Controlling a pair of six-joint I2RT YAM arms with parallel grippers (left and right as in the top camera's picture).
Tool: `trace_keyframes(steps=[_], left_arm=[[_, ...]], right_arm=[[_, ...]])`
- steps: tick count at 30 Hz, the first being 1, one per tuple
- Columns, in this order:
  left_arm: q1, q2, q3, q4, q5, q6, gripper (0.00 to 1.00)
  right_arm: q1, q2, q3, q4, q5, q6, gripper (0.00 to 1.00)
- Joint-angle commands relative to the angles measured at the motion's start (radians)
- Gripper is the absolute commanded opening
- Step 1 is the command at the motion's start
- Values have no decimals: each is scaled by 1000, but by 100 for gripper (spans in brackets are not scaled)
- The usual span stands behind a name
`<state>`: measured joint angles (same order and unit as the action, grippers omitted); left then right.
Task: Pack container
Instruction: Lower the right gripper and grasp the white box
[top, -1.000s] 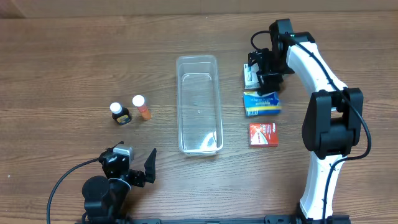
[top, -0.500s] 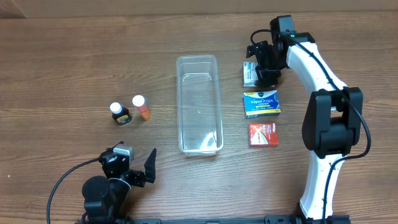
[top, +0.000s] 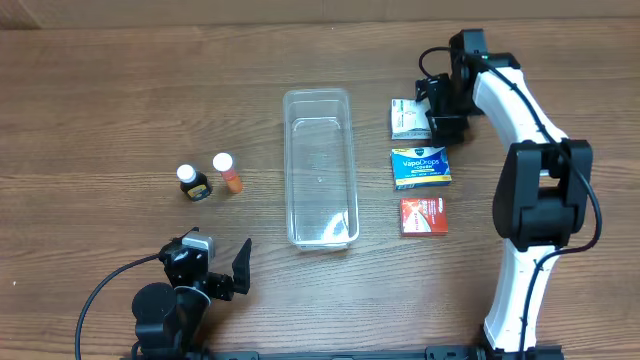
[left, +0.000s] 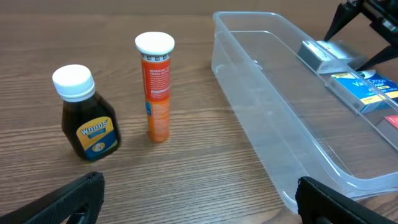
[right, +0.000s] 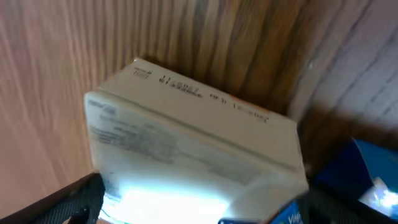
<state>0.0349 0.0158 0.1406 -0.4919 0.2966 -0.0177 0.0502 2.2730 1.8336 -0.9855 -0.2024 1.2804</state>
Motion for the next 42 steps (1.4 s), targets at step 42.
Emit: trace_keyframes(steps=[42], left_arm=[[4, -9, -2, 3, 8, 15, 100]], right_arm=[[33, 35, 19, 140, 69, -579, 100]])
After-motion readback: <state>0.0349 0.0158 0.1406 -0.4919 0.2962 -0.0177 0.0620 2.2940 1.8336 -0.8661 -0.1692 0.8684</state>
